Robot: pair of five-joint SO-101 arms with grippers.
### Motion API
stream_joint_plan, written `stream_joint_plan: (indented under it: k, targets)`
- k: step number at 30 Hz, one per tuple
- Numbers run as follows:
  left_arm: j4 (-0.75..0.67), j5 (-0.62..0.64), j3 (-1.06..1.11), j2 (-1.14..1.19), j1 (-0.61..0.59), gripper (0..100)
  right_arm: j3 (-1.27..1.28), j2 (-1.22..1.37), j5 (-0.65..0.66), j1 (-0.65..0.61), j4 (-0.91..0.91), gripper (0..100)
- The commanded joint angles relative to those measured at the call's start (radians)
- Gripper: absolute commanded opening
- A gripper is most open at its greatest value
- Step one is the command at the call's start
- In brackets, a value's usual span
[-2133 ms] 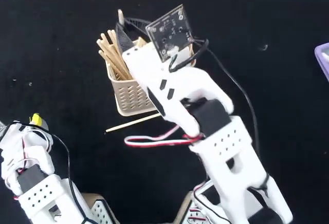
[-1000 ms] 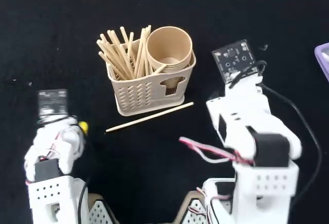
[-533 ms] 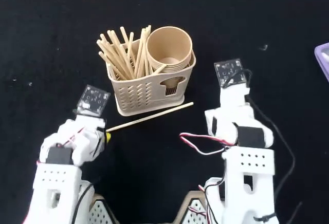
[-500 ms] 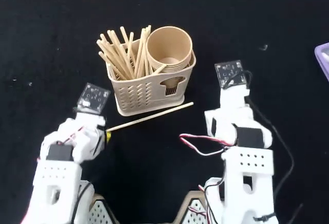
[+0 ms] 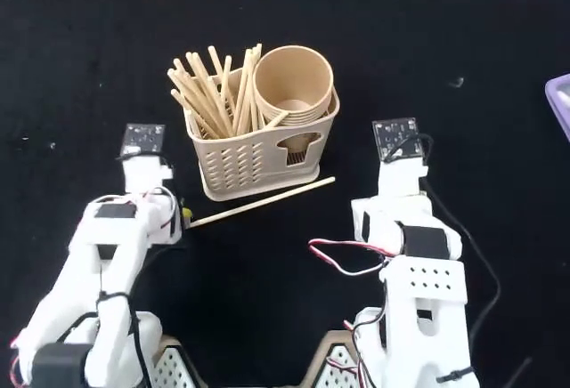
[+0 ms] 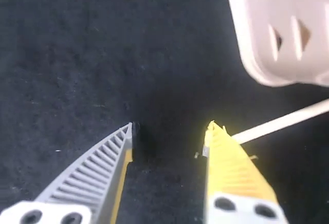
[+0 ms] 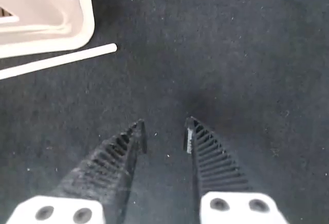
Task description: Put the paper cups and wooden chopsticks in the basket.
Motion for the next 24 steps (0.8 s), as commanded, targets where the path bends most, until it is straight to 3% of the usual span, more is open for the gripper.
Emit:
stream_joint_plan:
  k: [1, 13, 24]
  targets:
    - [-0.011, 0.006, -0.065, 0.031, 0.033, 22, -0.004, -0.010, -0.002, 0.018, -0.021, 13.0]
    - [0.210, -0.175, -0.065, -0.031, 0.035, 22, -0.001, -0.005, -0.002, 0.018, -0.055, 13.0]
    - [0.393, -0.316, 0.035, -0.437, 0.062, 23, 0.016, -0.010, -0.002, 0.018, -0.057, 13.0]
